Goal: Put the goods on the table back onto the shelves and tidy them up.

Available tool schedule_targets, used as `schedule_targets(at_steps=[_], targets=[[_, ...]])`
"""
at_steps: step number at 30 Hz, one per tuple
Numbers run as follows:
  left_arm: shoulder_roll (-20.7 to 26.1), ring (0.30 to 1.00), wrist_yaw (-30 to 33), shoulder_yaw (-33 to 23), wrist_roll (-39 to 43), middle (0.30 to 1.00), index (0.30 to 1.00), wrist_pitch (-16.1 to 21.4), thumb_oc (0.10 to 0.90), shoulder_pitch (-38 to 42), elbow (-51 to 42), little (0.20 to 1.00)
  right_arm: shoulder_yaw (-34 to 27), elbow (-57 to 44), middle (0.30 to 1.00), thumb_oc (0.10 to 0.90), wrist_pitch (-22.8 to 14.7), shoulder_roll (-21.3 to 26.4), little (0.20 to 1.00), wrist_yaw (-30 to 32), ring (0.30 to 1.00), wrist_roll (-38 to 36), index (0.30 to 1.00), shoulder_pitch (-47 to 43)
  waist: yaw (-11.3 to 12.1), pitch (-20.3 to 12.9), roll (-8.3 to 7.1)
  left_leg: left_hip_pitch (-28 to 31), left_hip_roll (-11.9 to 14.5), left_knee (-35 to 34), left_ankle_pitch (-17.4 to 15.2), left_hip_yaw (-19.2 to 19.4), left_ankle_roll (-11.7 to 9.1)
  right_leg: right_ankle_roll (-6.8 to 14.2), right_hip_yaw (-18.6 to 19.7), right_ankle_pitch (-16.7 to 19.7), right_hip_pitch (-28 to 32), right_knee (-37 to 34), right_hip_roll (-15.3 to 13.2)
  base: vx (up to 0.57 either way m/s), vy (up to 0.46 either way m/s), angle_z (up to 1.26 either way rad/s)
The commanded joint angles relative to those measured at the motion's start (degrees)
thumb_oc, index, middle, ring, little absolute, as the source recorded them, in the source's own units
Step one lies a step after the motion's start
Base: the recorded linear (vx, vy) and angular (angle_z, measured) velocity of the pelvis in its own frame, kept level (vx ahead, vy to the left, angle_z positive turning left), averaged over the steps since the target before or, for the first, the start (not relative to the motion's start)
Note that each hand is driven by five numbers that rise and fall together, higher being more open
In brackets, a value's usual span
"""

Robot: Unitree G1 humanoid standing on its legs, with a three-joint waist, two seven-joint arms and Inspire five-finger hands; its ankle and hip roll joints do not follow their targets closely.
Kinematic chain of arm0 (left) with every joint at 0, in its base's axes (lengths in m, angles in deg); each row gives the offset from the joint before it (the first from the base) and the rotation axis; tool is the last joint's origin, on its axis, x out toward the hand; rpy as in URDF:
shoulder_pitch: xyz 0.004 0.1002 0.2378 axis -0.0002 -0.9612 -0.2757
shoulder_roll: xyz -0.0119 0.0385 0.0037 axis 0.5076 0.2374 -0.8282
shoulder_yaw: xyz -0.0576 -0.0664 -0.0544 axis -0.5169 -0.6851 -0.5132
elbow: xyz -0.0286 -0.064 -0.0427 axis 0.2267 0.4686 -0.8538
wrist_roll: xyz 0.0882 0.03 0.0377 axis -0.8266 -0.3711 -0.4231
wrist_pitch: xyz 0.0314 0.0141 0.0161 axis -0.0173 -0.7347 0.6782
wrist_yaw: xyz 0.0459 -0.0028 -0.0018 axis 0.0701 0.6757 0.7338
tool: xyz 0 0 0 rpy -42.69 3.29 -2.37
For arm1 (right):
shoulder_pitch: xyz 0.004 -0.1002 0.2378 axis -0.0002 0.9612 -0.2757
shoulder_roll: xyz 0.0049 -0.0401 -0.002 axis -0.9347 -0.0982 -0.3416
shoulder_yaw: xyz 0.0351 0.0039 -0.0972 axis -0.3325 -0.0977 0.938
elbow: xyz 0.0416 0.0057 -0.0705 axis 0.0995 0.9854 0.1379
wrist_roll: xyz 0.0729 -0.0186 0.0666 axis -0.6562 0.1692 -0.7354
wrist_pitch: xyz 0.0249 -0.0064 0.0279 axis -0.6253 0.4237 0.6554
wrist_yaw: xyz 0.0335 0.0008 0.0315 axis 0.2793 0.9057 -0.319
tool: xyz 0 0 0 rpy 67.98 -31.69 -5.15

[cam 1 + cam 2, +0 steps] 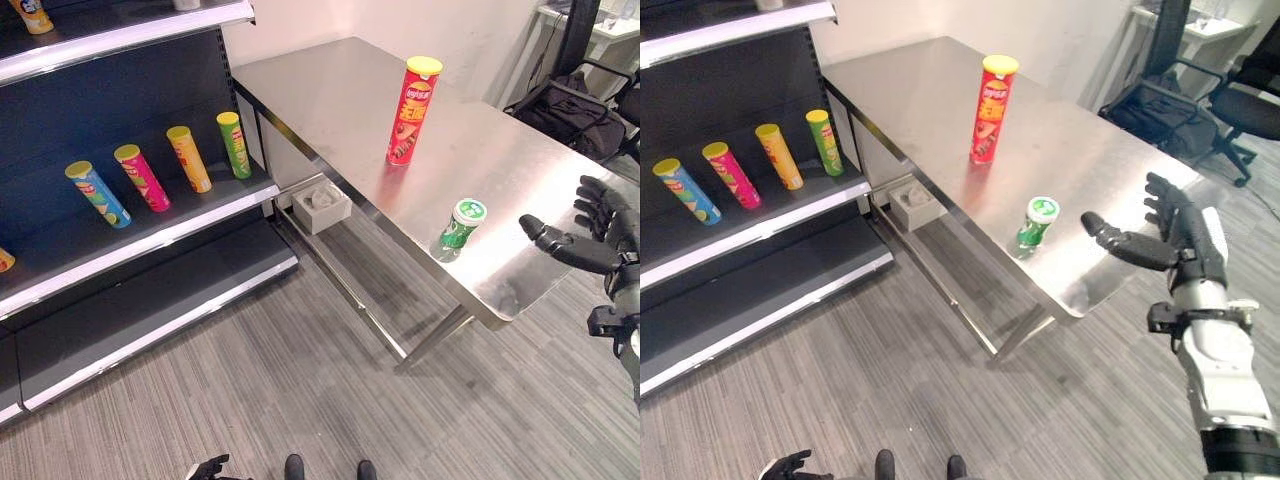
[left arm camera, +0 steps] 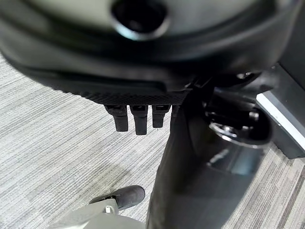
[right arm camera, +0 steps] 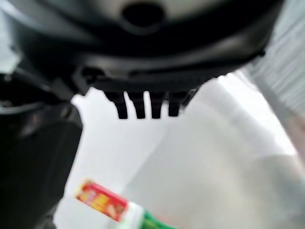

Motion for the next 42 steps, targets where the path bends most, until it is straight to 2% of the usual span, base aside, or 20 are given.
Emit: schedule_targets(at_steps=[1,8,11,29,30,31,37,42], targets=[[2.0,0.900,1.1,1.3,-1.2,0.900,0.900,1.6,0.800,1.1,2.4,0.900,-1.1,-0.1,0.900,0.800,-3.1,8.6,0.900,2.2,0.900,6.9,0.900,-5.8,1.9,-3.6,-1.24,0.1,2.8,0.3,-4.7,-0.1,-3.9,4.6,-2.3,0.4,-2.1,0.4,-1.7,0.01,-0.005,0.21],[2.7,0.900,1.8,1.2,-1.2,0.900,0.900,1.6,0.800,0.1,2.1,0.900,1.9,4.0,0.900,0.800,-2.0,8.2,0.900,5.9,0.900,13.3,0.900,-8.6,2.8,-2.9,-1.13,-1.0,2.3,0.3,-4.3,-1.7,-3.8,4.7,-3.6,0.5,-2.6,0.4,-2.0,0.02,-0.016,0.18],[3.2,0.900,2.3,1.1,-0.8,0.900,0.900,1.5,0.800,-0.6,1.6,0.900,3.6,6.2,0.900,0.800,-1.8,6.4,0.900,8.8,0.900,13.9,0.900,-11.6,3.6,-2.5,-0.95,-1.6,2.2,0.3,-4.0,-2.6,-3.7,4.6,-4.2,0.4,-3.0,0.4,-2.0,0.02,-0.030,0.07],[3.8,0.900,3.6,1.5,1.5,0.900,0.900,1.2,0.800,-1.4,-0.1,0.900,11.1,12.1,0.900,0.800,-0.1,3.9,0.900,11.8,0.900,15.7,0.900,-20.2,5.8,-2.2,-1.07,-2.1,1.7,0.3,-3.9,-4.8,-3.6,4.5,-5.5,0.1,-2.7,0.4,-1.9,0.01,-0.009,0.07],[3.8,0.900,3.6,1.5,1.7,0.900,0.900,1.2,0.800,-1.5,-0.1,0.900,12.1,12.4,0.488,0.525,0.1,4.1,0.488,11.5,0.488,16.0,0.488,-20.9,5.9,-2.3,-1.19,-2.1,1.7,0.3,-3.9,-4.9,-3.6,4.5,-5.6,0.1,-2.7,0.4,-1.9,0.00,-0.001,0.04],[3.8,0.900,3.6,1.6,1.8,0.900,0.900,1.3,0.800,-1.6,-0.3,0.900,12.5,12.7,0.300,0.400,0.1,4.3,0.300,11.3,0.300,15.9,0.300,-21.2,6.0,-2.2,-1.25,-2.1,1.7,0.3,-3.9,-5.0,-3.6,4.5,-5.7,0.0,-2.7,0.4,-1.9,0.00,-0.002,0.04],[3.9,0.900,3.6,1.4,1.7,0.900,0.900,1.1,0.800,-1.4,-0.2,0.900,12.5,12.1,0.300,0.400,0.3,5.2,0.300,10.8,0.300,15.8,0.300,-20.9,6.1,-2.3,-1.68,-1.9,1.7,0.3,-4.0,-5.3,-3.7,4.4,-6.1,-0.1,-2.3,0.4,-1.9,0.00,-0.004,0.04],[4.0,0.900,3.8,1.1,1.1,0.900,0.900,0.9,0.800,-1.2,-0.2,0.900,9.9,10.2,0.300,0.400,0.3,6.5,0.300,11.1,0.300,16.1,0.300,-18.8,5.7,-2.5,-1.92,-1.5,1.9,0.3,-4.2,-5.2,-3.8,4.4,-6.2,-0.4,-1.9,0.4,-1.8,0.00,0.000,0.00]])
